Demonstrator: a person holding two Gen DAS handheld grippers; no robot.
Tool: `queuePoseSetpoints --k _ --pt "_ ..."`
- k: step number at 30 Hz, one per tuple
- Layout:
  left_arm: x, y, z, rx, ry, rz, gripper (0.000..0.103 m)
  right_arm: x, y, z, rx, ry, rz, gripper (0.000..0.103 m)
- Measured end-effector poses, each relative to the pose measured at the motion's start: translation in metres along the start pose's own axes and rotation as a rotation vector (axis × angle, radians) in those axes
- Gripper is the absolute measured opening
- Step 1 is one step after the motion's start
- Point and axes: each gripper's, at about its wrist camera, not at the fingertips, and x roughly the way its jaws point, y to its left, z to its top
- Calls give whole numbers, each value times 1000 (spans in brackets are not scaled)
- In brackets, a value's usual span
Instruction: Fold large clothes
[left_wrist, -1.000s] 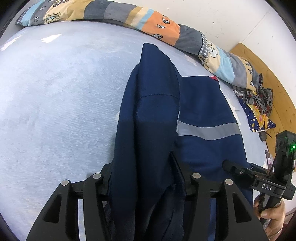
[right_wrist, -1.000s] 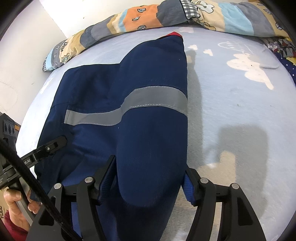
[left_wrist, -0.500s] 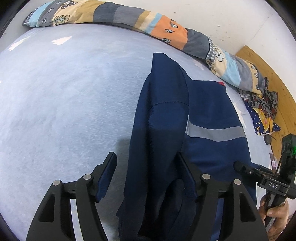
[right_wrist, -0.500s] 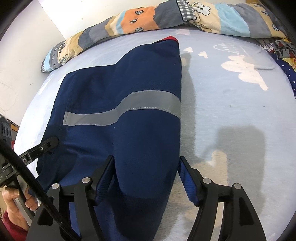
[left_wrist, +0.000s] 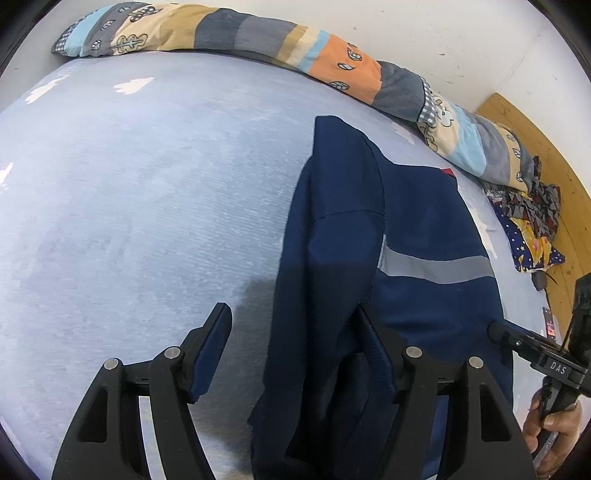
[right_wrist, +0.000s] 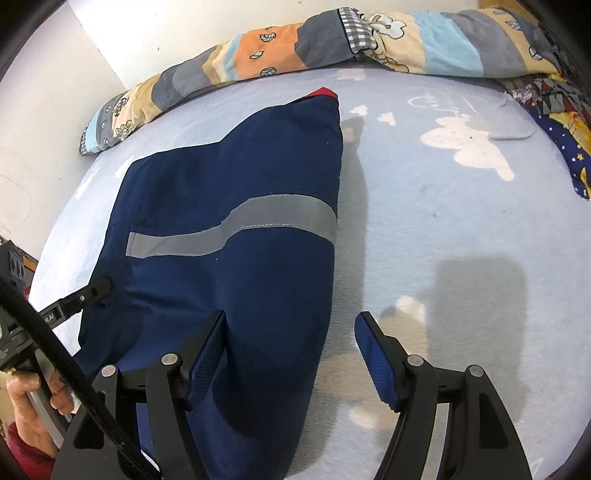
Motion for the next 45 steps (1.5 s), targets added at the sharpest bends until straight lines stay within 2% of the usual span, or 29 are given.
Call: queuePoseSetpoints --k 6,8,10,11,14,16,18,20,21,22,23,24,25,26,27,29,30,32,34,36,40,42,44,45 --pt "-22 8 -3 5 -60 64 68 -25 3 -5 -39 -72 -37 74" --pt "-41 8 -7 23 -105 96 68 -36 7 -9 -57 -95 -15 57" --pt "-57 5 -11 53 -139 108 68 -51 15 -19 -81 -115 -8 48" --pt "-69 2 -17 72 -154 103 68 -55 17 -23 -91 -124 -1 46" --pt "-91 -10 -38 112 -186 23 68 -69 31 -44 -127 -149 4 44" --pt "-96 -19 -57 138 -198 -10 68 -73 43 -61 -162 -149 13 43" --pt "-86 -32 -80 185 -157 -47 68 -70 56 -79 -200 -132 7 42" --pt "-75 -41 -94 231 -135 -17 68 -64 65 -91 -232 -108 7 40" --pt "-67 -45 -100 261 -121 5 68 -58 70 -97 -260 -105 -32 40" --pt "-56 -49 -102 302 -104 51 68 -52 72 -99 -279 -91 -66 40" --pt "-39 -47 -104 330 -77 158 68 -41 70 -100 -271 -58 -79 41" --pt "-26 -38 -102 316 -34 193 73 -35 68 -101 -250 -32 -69 41" --pt "-19 -30 -100 279 1 164 75 -28 66 -101 -245 -8 -65 41" --pt "-13 -15 -95 179 39 107 77 -22 69 -101 -267 13 -84 41" --pt "-14 -9 -91 137 44 80 77 -21 71 -100 -269 14 -94 41" --pt "-23 -16 -90 185 14 112 76 -22 72 -96 -257 25 -95 42" --pt "-33 -20 -90 209 -18 134 74 -26 68 -91 -234 31 -67 42" --pt "-56 -26 -85 229 -94 131 74 -48 60 -75 -181 -16 12 42" --pt "-78 -35 -73 259 -193 147 74 -72 59 -51 -193 -105 -8 42" --pt "-97 -47 -45 284 -308 157 74 -81 55 -19 -187 -161 -40 43" --pt "-76 -65 17 304 -282 70 77 -49 36 56 -110 -159 24 43" --pt "-47 -72 45 306 -272 100 77 -23 28 88 -64 -180 23 43" --pt "-6 -75 71 316 -215 61 77 1 25 105 -31 -155 12 43" --pt "8 -74 77 305 -202 64 77 16 23 113 -18 -136 27 43"
